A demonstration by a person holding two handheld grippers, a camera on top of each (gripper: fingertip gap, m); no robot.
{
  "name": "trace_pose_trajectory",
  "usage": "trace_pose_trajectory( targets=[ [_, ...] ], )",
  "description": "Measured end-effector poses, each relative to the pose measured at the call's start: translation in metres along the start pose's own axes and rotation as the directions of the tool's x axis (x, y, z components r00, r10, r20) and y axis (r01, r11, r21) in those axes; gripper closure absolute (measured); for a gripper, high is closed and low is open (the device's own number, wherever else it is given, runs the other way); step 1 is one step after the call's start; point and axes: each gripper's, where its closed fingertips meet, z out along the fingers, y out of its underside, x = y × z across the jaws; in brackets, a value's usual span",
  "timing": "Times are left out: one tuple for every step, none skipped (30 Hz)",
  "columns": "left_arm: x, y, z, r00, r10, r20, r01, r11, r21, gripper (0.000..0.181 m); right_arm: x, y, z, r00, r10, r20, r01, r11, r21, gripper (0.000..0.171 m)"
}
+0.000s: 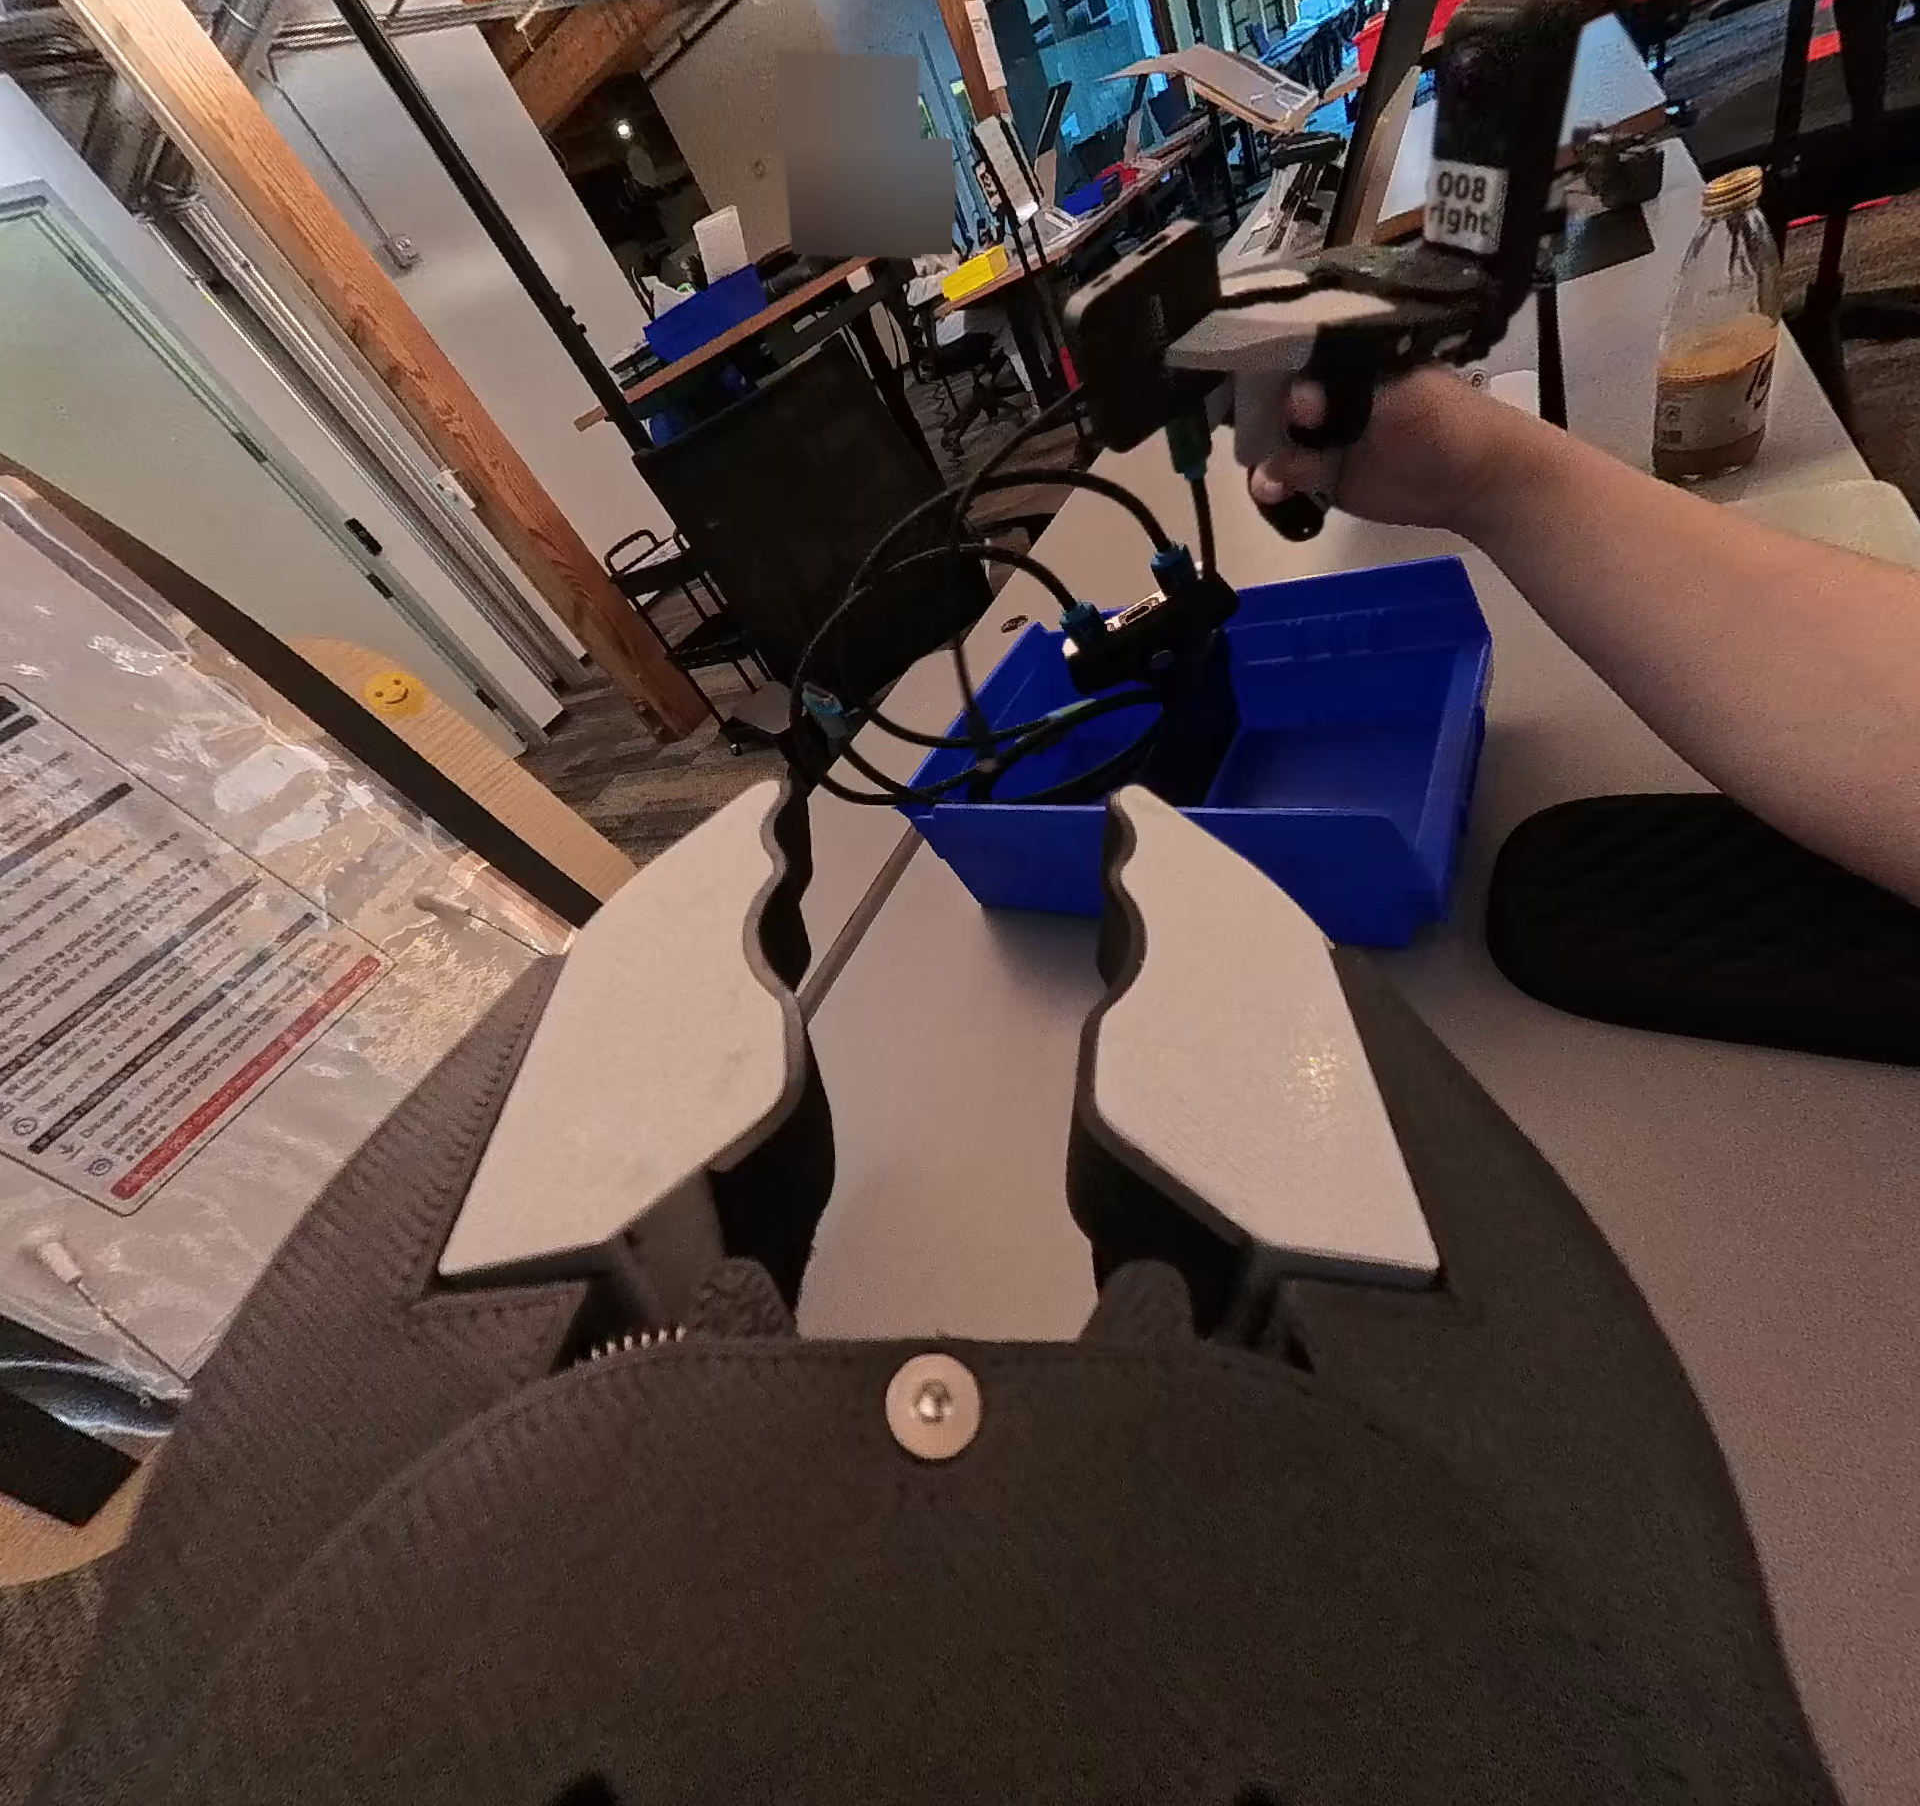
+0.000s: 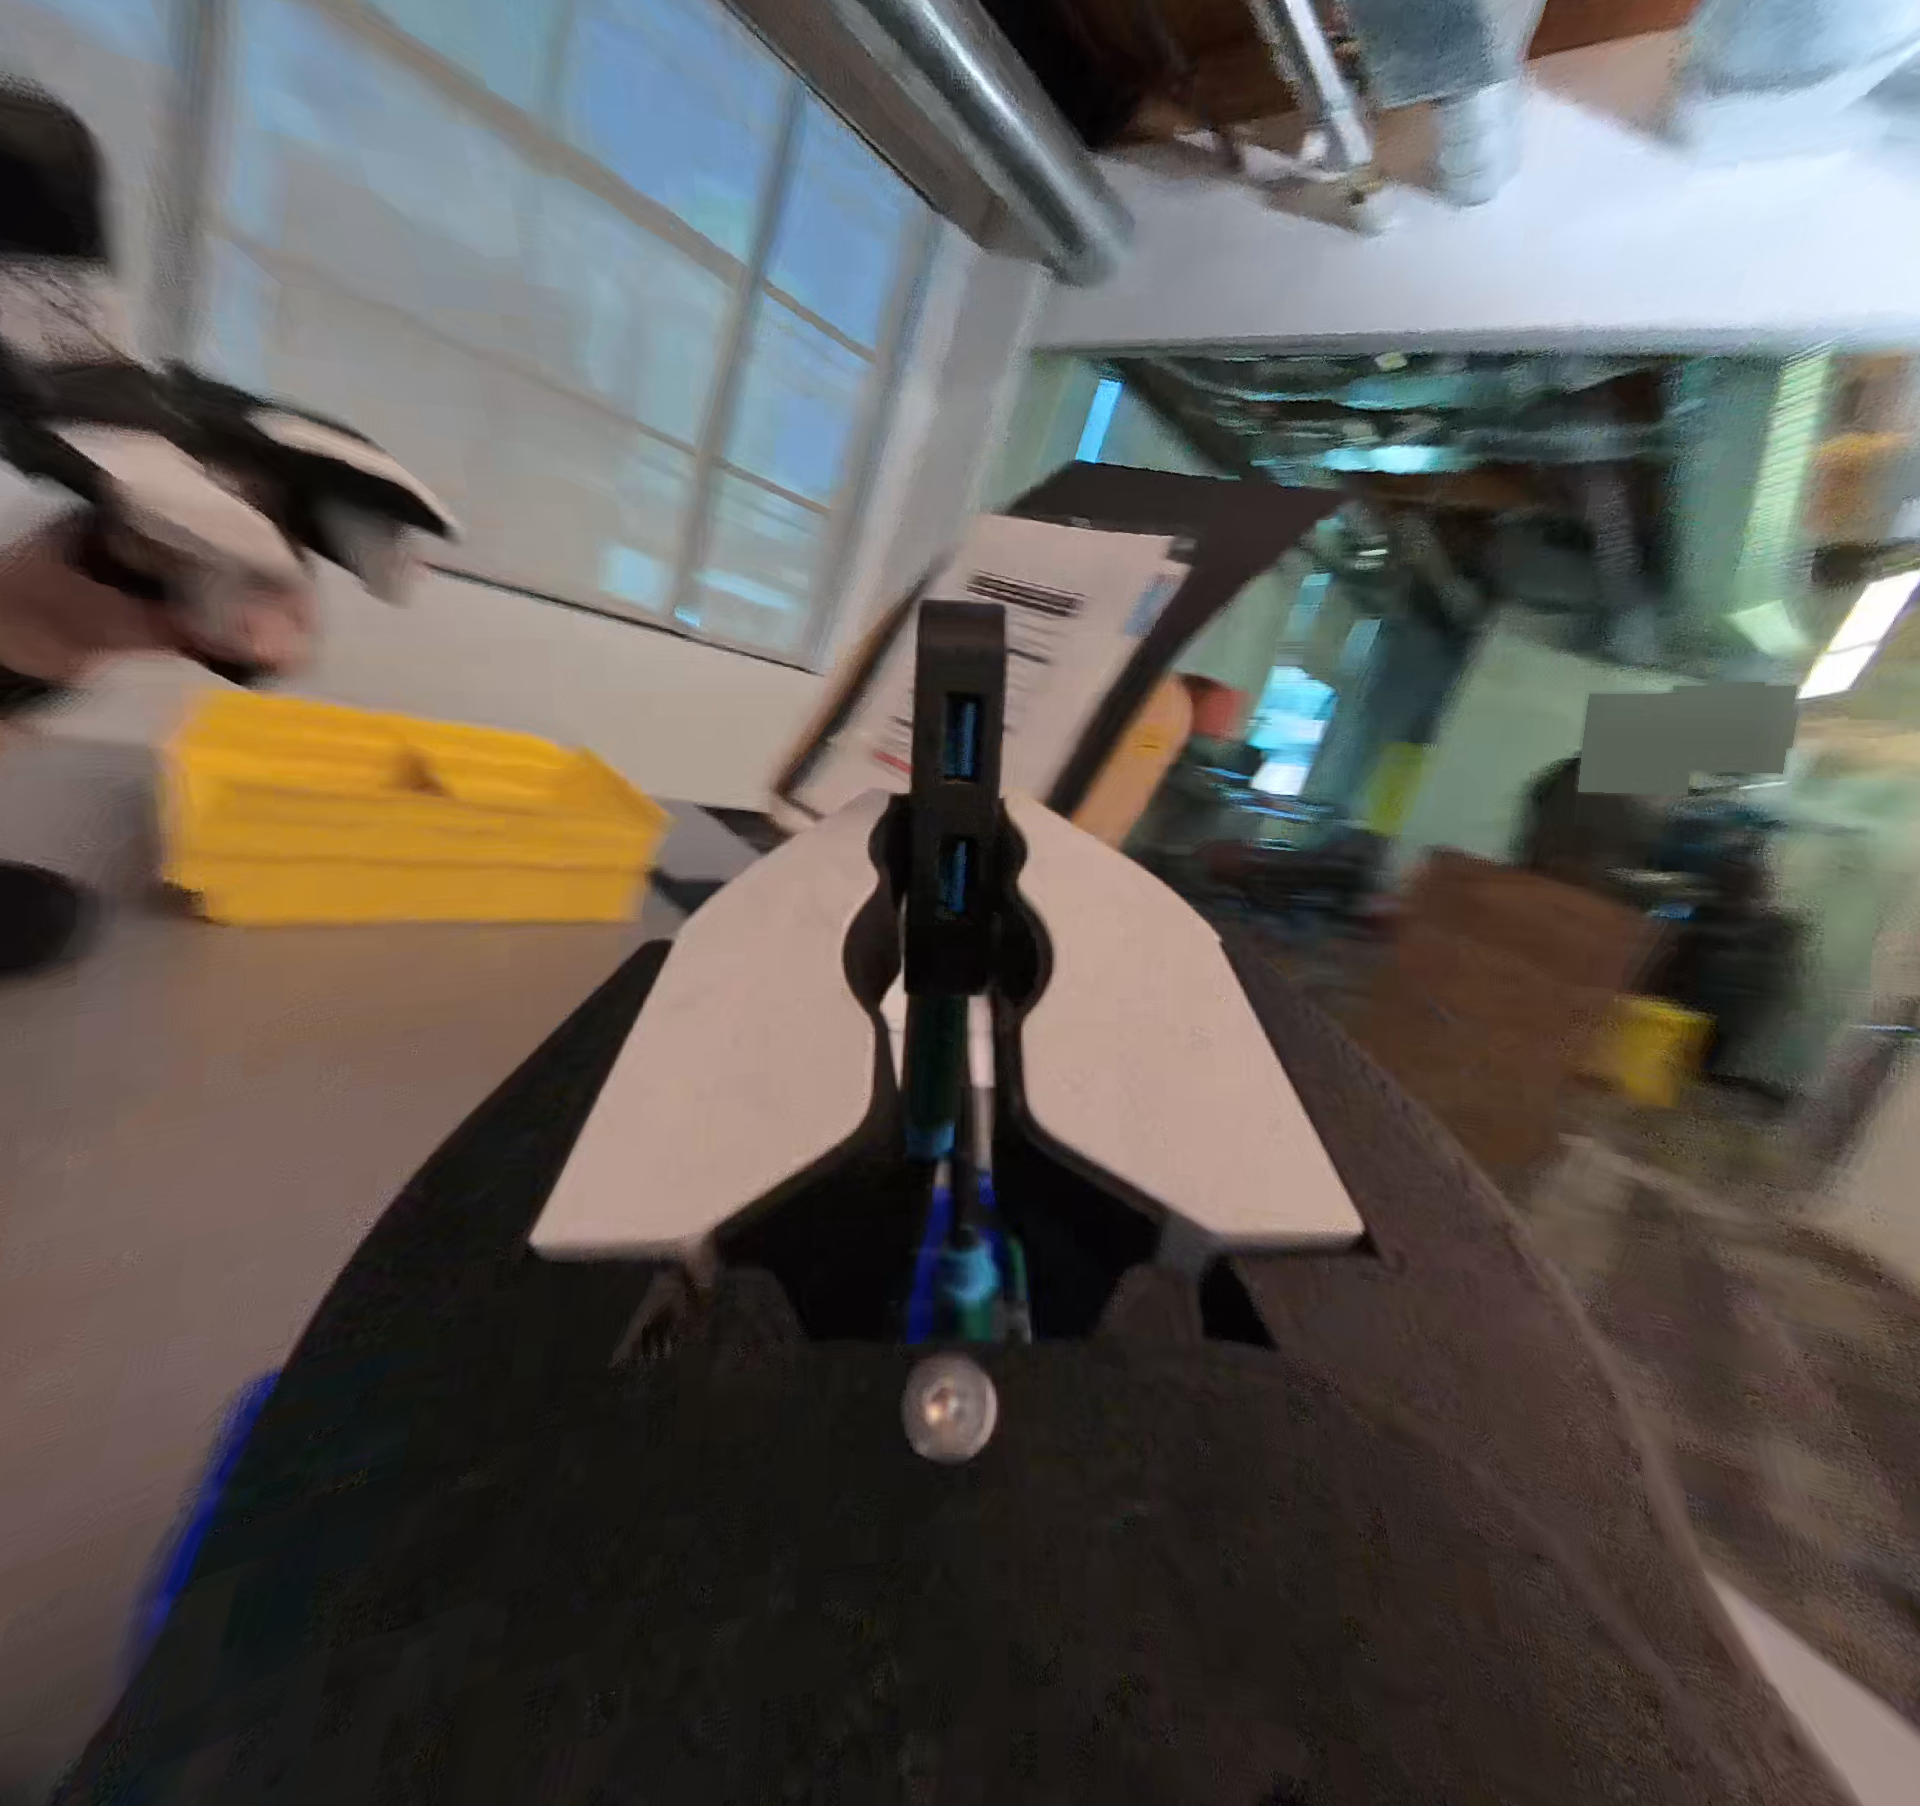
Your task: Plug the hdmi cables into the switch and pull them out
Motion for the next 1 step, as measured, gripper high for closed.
trace_pose_trajectory(
  targets=[
    [0.0005,0.0006,0.0006,1.000,0.001,-0.001,-0.001,1.000,-0.004,0.129,-0.0047,-0.0013,0.0001,0.998,0.047,0.043,-0.048,0.999,0.012,0.157]
  ],
)
